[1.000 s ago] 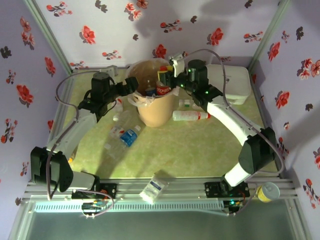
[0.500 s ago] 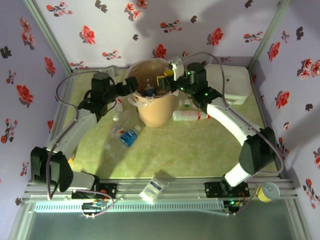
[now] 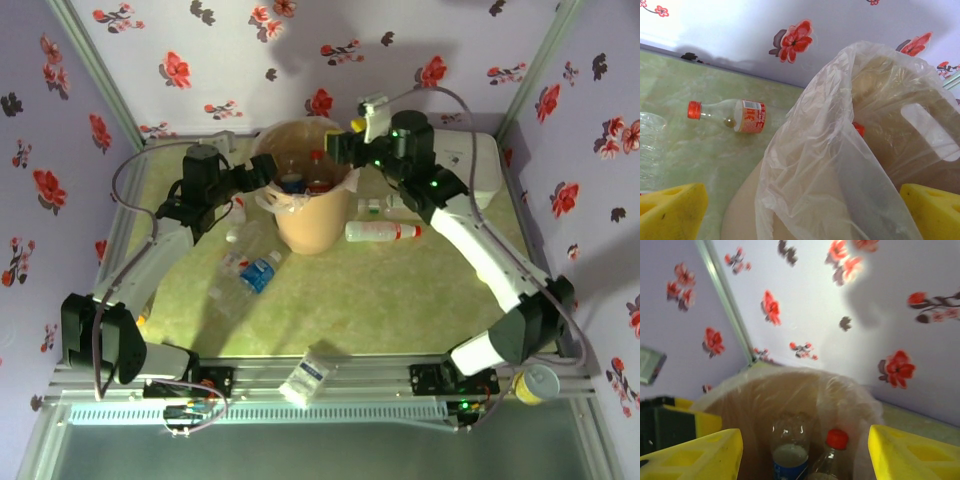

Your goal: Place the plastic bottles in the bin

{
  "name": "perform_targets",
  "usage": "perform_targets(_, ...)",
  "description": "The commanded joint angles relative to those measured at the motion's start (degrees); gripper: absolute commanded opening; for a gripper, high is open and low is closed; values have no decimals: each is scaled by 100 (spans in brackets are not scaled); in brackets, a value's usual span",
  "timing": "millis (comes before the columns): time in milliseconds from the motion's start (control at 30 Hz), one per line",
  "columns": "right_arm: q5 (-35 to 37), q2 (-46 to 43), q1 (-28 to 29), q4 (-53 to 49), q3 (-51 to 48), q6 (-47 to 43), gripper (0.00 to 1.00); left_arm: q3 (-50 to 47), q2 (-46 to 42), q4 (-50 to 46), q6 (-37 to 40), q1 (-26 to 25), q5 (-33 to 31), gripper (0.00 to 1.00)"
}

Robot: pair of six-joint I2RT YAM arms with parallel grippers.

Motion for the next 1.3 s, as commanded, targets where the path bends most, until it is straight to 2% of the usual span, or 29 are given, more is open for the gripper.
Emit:
perform_targets(0, 896, -436, -206, -494, 64, 865, 67, -13, -10, 68, -1, -3, 65, 98)
perform_targets(100, 1295, -705, -637, -792, -234, 1741, 67, -13, 5, 73, 11, -6, 65, 98)
perform_targets(200, 1338, -881, -1234, -1064, -695, 2808, 67, -22, -10, 85, 0, -1, 73, 98)
perform_targets(300, 1415, -1013, -1565, -951, -1294, 3596, 66, -14, -12, 107, 0, -12, 82, 98)
perform_targets(500, 1839, -915, -1890, -810, -2208, 5088, 65, -13, -71, 69, -6, -14, 90, 98)
perform_targets(667, 1674, -749, -2078, 167, -3333, 6347, 63, -48, -142, 78, -35, -15, 95, 98)
perform_targets(1067, 1252, 497, -2171, 1038, -3930, 7197, 59, -31, -168, 61, -44, -15, 91, 98)
perform_targets(1267, 1012, 776, -2168, 1413, -4188, 7544, 58, -22, -168, 35, -26, -16, 91, 98)
